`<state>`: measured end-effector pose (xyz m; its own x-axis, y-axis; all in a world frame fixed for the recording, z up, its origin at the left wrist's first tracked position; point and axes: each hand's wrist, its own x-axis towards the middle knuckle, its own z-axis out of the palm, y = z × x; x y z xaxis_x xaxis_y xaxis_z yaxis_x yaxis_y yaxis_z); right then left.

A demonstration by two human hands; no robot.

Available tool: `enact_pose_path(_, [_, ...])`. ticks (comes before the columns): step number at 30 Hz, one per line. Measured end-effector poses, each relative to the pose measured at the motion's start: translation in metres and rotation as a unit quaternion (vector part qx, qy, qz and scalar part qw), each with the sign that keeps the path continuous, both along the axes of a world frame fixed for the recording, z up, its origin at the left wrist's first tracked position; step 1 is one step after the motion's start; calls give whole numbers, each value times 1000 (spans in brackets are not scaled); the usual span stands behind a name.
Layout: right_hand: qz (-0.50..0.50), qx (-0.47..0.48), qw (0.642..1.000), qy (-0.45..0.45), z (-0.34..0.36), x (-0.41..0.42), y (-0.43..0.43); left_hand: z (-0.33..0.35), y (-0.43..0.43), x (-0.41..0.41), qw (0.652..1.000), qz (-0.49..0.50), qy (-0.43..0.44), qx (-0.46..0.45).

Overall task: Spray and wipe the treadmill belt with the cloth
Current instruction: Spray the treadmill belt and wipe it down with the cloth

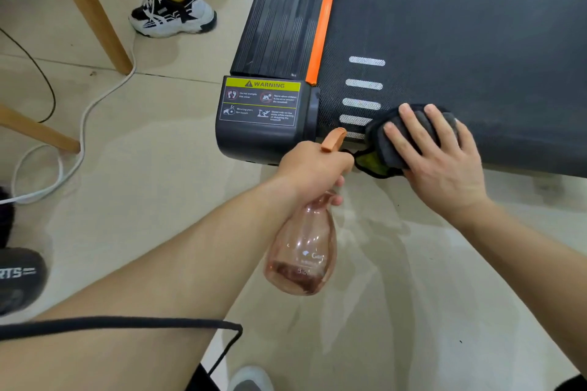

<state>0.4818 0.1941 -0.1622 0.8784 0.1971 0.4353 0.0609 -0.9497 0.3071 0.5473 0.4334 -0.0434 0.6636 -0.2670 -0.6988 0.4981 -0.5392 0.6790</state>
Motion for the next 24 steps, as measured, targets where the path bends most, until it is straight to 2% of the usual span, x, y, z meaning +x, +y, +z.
enact_pose_path(4, [-6,3,1000,-5,-1,0,2,-1,-3,-5,999,13,-35,20])
enact_pose_path(10, [-13,14,999,27,0,0,4,4,-2,-5,997,52,-35,44])
enact_pose_path(13, [7,26,999,43,3,10,11,8,4,-5,998,23,-37,49])
enact_pose_path(16, [38,44,996,66,17,40,25,12,11,-1,998,8,-51,35])
enact_pose_path(20, [10,121,985,118,47,95,54,17,15,12,996,29,-81,5])
enact_pose_path(24, [18,89,987,130,42,91,62,23,13,25,994,82,-64,-22])
